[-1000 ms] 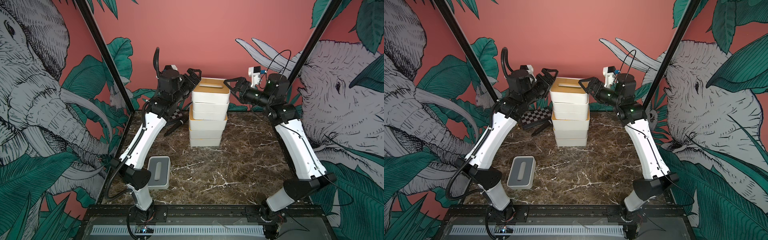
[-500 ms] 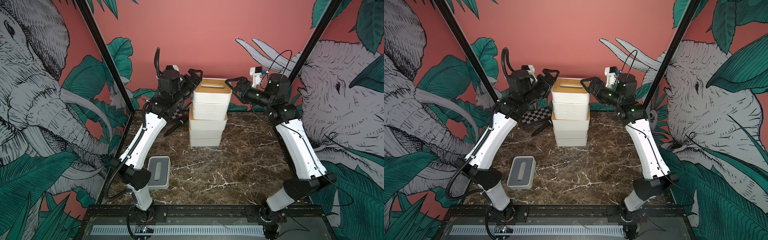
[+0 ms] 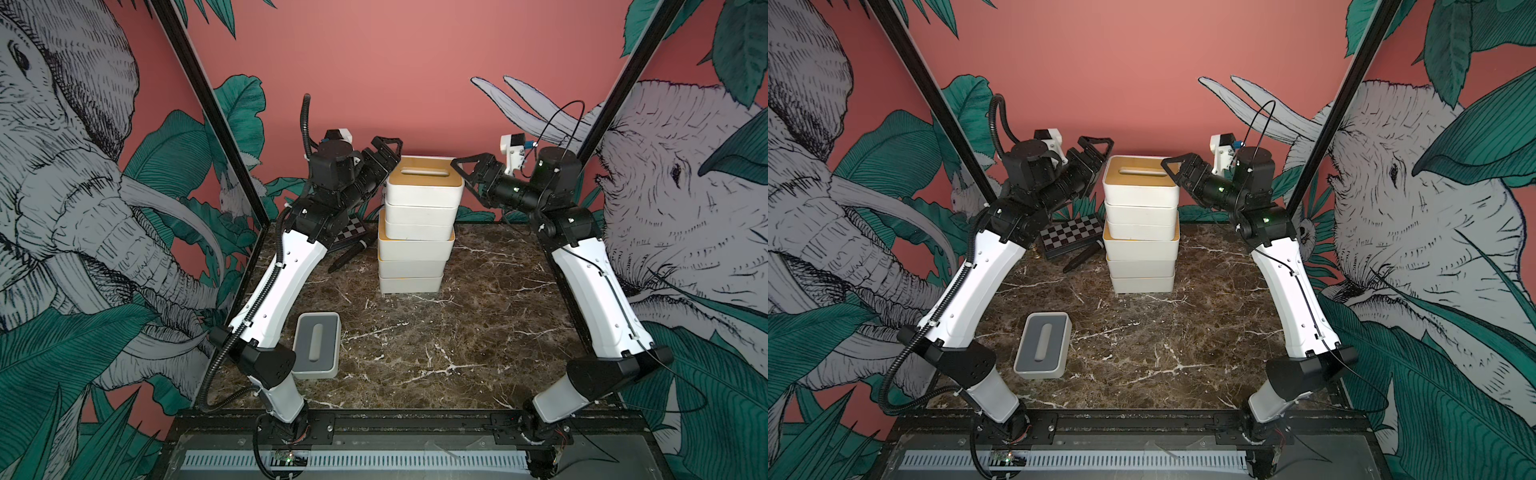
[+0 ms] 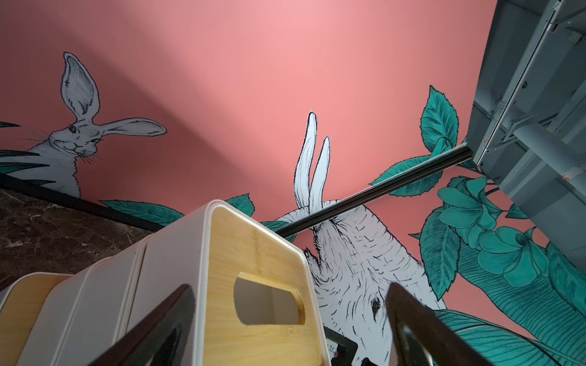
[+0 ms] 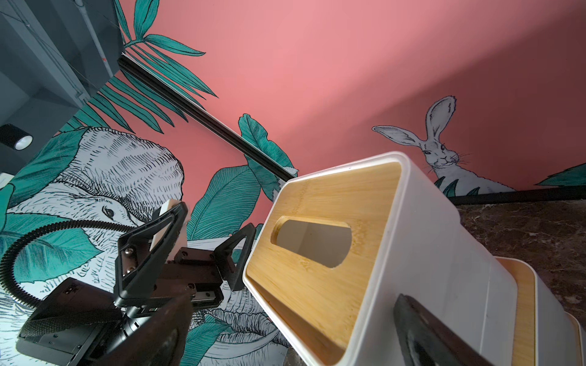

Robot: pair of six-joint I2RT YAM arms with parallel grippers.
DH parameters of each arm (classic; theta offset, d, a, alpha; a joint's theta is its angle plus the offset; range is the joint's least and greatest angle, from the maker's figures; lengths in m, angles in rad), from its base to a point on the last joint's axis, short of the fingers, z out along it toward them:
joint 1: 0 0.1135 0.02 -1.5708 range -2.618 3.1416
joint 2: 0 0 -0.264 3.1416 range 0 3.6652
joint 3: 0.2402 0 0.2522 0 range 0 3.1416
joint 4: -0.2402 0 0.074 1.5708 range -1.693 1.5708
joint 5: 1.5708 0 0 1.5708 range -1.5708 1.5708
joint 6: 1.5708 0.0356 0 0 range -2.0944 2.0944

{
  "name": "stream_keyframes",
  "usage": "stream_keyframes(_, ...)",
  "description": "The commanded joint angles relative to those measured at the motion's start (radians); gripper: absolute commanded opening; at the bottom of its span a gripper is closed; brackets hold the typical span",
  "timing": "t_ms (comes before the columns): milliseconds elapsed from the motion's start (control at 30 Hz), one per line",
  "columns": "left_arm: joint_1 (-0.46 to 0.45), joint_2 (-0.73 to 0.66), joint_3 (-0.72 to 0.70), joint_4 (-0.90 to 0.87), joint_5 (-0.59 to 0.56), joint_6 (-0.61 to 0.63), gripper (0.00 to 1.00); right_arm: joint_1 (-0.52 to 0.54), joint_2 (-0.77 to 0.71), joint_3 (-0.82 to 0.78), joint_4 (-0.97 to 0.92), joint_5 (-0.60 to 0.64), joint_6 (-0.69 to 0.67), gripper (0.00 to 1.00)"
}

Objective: Stack the tissue boxes
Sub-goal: Place the tissue box at the tissue box.

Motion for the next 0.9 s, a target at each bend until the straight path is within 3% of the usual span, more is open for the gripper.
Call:
stream_keyframes(0, -0.003, -0.048, -0.013, 0.017, -0.021, 0.015, 0.96, -0.002, -0.001, 0.02, 0.051, -0.027, 0.007, 0.99)
stream_keyframes(233, -0.004, -0.075, -0.025, -0.003, -0.037, 0.041, 0.96, 0.0, -0.001, 0.02, 0.057, -0.027, 0.007, 0.99)
stream_keyframes(433, 0.011, -0.154, -0.131, 0.002, -0.055, 0.067, 0.97, -0.005, 0.005, 0.038, 0.024, -0.04, -0.008, 0.99)
stream_keyframes(767, 0.052, -0.459, -0.375, -0.164, -0.06, 0.286, 1.0, -0.043, -0.11, 0.035, -0.115, 0.075, -0.119, 0.99)
stream_keyframes(867, 0.052, -0.562, -0.41, -0.327, -0.096, 0.358, 0.99, -0.042, -0.179, -0.032, -0.134, 0.087, -0.137, 0.99)
